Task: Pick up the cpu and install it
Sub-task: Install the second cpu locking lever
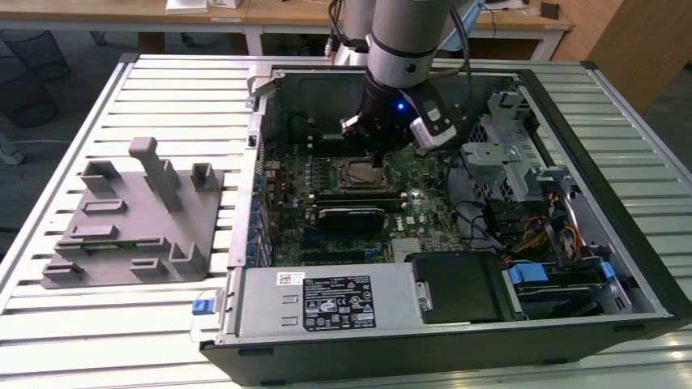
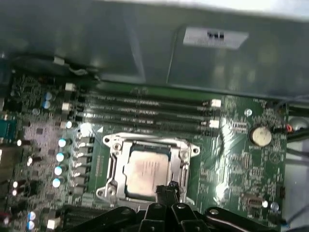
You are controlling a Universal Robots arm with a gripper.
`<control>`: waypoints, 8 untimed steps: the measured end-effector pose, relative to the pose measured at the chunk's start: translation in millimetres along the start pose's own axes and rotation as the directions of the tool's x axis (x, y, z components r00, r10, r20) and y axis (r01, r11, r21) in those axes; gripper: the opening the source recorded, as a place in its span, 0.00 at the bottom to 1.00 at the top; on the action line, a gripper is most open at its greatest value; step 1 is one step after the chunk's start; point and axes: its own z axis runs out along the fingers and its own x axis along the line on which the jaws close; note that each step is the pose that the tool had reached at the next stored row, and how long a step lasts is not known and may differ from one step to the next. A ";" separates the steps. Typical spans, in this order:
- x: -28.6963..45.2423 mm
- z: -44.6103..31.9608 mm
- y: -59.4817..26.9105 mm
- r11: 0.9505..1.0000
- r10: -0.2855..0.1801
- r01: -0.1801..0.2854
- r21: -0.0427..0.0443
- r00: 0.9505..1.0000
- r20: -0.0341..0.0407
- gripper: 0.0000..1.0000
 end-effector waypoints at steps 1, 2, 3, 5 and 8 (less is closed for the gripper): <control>0.1 -0.1 -1.2 1.000 0.000 0.000 -0.001 1.000 -0.003 0.11; -0.3 -0.1 -1.6 1.000 0.001 -0.001 -0.003 1.000 -0.011 0.11; -0.7 -0.2 -1.7 1.000 0.002 -0.002 -0.005 1.000 -0.020 0.11; -0.9 -0.3 -1.9 1.000 0.002 -0.003 -0.009 1.000 -0.031 0.11; -0.7 -0.3 -2.8 1.000 0.002 -0.003 -0.012 1.000 -0.031 0.11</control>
